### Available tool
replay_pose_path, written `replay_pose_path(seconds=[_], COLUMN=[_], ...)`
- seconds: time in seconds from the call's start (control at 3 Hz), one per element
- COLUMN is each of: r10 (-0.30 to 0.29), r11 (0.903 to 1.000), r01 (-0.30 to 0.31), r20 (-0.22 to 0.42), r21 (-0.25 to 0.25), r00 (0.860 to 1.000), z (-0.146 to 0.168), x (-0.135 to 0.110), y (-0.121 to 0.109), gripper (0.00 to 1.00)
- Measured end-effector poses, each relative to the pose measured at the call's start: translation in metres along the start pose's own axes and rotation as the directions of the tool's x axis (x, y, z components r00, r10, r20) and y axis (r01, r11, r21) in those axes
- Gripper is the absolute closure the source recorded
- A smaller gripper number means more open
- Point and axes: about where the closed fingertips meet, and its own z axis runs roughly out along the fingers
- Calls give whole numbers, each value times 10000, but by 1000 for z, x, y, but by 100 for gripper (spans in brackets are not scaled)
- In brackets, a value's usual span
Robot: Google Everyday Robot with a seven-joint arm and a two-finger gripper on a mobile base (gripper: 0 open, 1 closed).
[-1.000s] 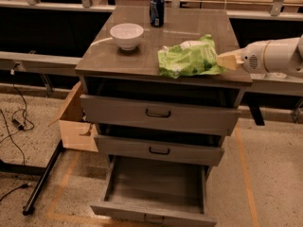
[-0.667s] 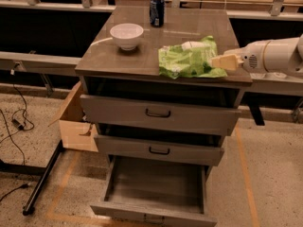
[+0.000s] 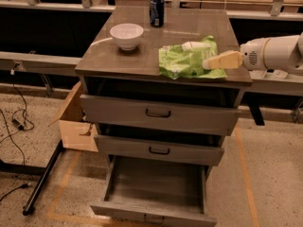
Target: Place green rice chip bag into bottom drawer
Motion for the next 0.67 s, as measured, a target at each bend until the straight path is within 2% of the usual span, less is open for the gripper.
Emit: replay_pose_path(seconds=[0.33,0.67], r10=[88,-122], r11=[9990,9967], r01=[-74,174], r20=[324,652], r21=[-440,-796], r00=[9994,9978], z=[10,17], x=[5,9], y=[4,10], gripper=[0,0])
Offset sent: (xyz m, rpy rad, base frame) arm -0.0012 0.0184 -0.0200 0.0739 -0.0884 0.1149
